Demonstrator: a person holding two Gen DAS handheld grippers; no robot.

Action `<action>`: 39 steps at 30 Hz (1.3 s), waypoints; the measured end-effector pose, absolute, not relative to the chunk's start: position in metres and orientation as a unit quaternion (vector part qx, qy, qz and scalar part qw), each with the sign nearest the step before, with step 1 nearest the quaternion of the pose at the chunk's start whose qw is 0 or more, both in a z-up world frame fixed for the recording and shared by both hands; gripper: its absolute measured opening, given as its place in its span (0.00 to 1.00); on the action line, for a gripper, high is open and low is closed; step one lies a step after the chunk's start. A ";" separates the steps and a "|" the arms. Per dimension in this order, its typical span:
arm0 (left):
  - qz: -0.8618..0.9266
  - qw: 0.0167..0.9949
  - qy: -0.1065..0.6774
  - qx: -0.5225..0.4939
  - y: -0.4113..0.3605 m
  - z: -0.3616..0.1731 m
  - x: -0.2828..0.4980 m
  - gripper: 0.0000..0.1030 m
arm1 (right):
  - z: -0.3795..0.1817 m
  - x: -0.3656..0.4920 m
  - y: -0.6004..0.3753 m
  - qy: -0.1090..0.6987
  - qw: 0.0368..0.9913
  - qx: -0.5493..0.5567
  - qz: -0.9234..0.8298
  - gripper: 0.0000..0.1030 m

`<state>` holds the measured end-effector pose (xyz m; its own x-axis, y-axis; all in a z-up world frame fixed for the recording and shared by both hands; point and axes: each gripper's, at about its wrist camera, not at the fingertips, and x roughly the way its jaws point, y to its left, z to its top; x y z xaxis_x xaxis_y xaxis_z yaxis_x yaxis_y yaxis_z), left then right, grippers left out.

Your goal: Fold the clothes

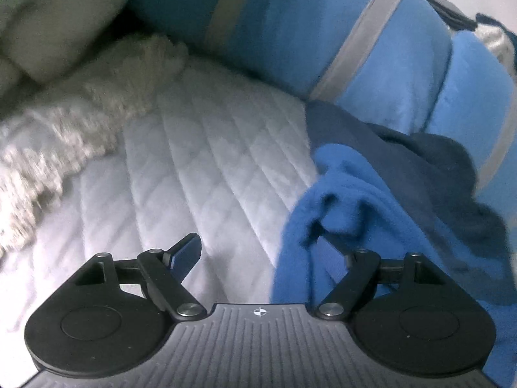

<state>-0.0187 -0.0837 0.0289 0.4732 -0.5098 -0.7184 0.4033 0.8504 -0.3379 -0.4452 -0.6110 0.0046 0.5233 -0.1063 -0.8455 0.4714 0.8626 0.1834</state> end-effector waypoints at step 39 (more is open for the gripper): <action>-0.266 0.846 0.433 0.163 -0.111 0.034 -0.063 0.39 | 0.012 -0.467 -0.624 0.431 0.834 0.296 -0.175 0.46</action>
